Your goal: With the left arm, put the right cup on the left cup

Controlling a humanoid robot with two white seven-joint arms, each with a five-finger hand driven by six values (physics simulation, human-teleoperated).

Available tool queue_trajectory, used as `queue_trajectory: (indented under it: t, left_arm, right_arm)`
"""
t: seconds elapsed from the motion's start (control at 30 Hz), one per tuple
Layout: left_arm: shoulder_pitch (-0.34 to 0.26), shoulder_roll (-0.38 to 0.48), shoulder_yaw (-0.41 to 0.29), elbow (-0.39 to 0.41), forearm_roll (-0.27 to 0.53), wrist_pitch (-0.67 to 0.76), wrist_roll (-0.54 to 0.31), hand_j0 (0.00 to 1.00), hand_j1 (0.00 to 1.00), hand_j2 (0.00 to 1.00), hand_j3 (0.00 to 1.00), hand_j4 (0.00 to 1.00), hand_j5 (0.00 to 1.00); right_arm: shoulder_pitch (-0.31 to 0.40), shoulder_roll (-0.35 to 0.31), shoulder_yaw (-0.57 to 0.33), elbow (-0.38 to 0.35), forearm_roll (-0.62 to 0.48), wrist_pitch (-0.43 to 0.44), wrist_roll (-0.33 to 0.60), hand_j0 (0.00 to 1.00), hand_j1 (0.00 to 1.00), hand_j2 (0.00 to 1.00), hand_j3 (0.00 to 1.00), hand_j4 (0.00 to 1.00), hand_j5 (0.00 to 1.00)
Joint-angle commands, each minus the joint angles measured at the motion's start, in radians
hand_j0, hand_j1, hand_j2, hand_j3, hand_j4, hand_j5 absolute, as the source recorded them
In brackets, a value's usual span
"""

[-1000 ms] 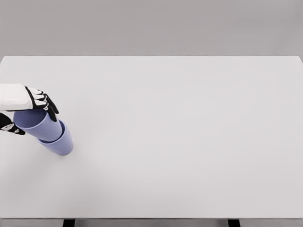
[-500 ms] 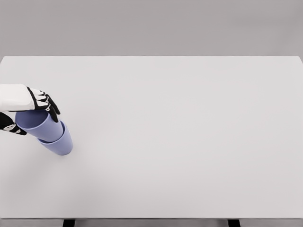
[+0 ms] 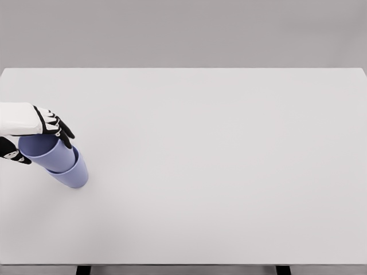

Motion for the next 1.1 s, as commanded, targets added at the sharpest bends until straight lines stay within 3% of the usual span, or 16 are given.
queue_trajectory:
  t: [0.0, 0.73, 1.07]
  left_arm:
    - [0.000, 0.001, 0.002, 0.000, 0.005, 0.003, 0.000, 0.76, 0.76, 0.76, 0.76, 0.76, 0.76]
    - [0.001, -0.007, 0.003, -0.001, 0.003, 0.003, 0.000, 0.94, 0.94, 0.94, 0.94, 0.94, 0.94]
    - [0.001, -0.005, 0.003, -0.003, -0.001, 0.003, 0.000, 0.96, 0.96, 0.96, 0.96, 0.96, 0.96]
  right_arm:
    - [0.002, 0.000, 0.000, 0.002, 0.000, 0.000, -0.001, 1.00, 1.00, 1.00, 1.00, 1.00, 1.00]
    - [0.002, 0.000, 0.000, 0.000, 0.000, 0.000, -0.001, 1.00, 1.00, 1.00, 1.00, 1.00, 1.00]
    - [0.000, 0.000, 0.000, 0.000, 0.000, 0.000, 0.001, 1.00, 1.00, 1.00, 1.00, 1.00, 1.00]
